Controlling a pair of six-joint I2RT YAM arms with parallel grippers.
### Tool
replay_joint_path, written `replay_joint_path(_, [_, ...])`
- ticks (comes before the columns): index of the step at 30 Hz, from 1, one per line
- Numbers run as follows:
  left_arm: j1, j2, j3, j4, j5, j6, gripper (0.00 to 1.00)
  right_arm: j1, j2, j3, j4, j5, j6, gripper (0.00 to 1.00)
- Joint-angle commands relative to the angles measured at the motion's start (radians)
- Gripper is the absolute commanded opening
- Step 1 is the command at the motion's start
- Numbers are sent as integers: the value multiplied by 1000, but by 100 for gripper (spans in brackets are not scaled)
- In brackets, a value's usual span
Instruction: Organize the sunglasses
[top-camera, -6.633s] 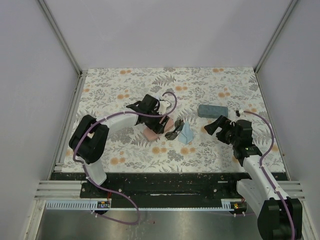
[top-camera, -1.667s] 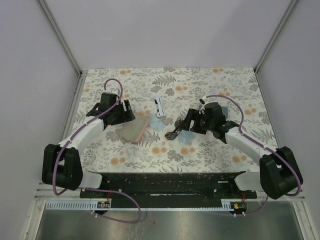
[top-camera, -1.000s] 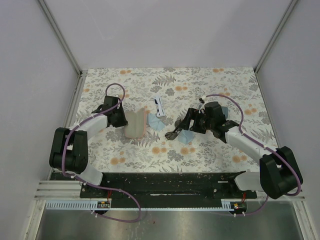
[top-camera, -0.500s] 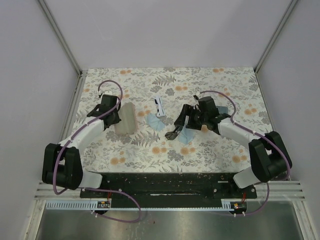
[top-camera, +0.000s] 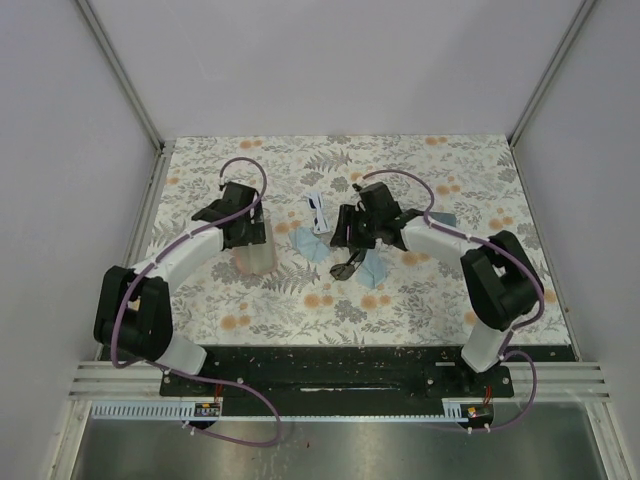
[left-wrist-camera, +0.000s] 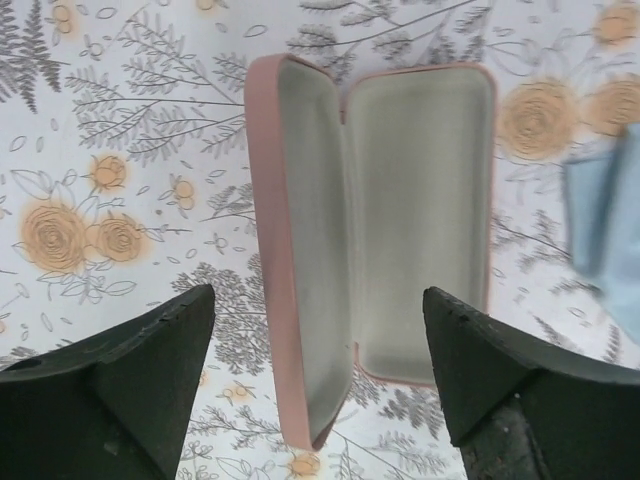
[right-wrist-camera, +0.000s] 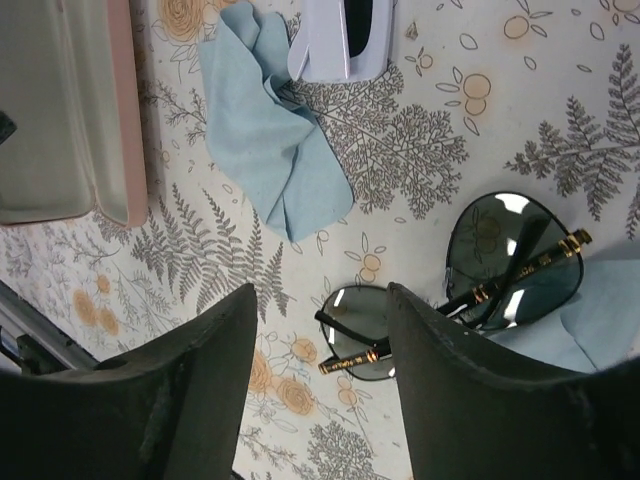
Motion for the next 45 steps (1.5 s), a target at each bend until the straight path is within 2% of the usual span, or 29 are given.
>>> replay_joint_path(1, [11, -101, 30, 65, 151, -11, 89, 28, 69, 103, -32, 53, -56, 59])
replay_joint_path(7, [34, -164, 27, 71, 234, -31, 90, 63, 187, 209, -98, 126, -96, 54])
replay_joint_path(12, [34, -274, -13, 117, 307, -63, 90, 91, 264, 274, -135, 198, -129, 49])
replay_joint_path(18, [56, -400, -60, 159, 327, -93, 93, 129, 339, 330, -169, 289, -160, 46])
replay_joint_path(25, [73, -412, -67, 152, 340, -82, 94, 192, 374, 347, -198, 373, -188, 32])
replay_joint_path(31, [77, -394, -74, 171, 375, -86, 94, 221, 301, 289, -209, 392, -180, 21])
replay_joint_path(35, [73, -371, -102, 214, 451, -113, 93, 223, 218, 222, -205, 359, -155, 0])
replay_joint_path(40, [19, -314, -117, 246, 482, -117, 91, 223, 73, 102, -167, 304, -116, 0])
replay_joint_path(45, [-62, -199, -65, 241, 496, -77, 87, 223, -44, -1, -159, 243, -79, 0])
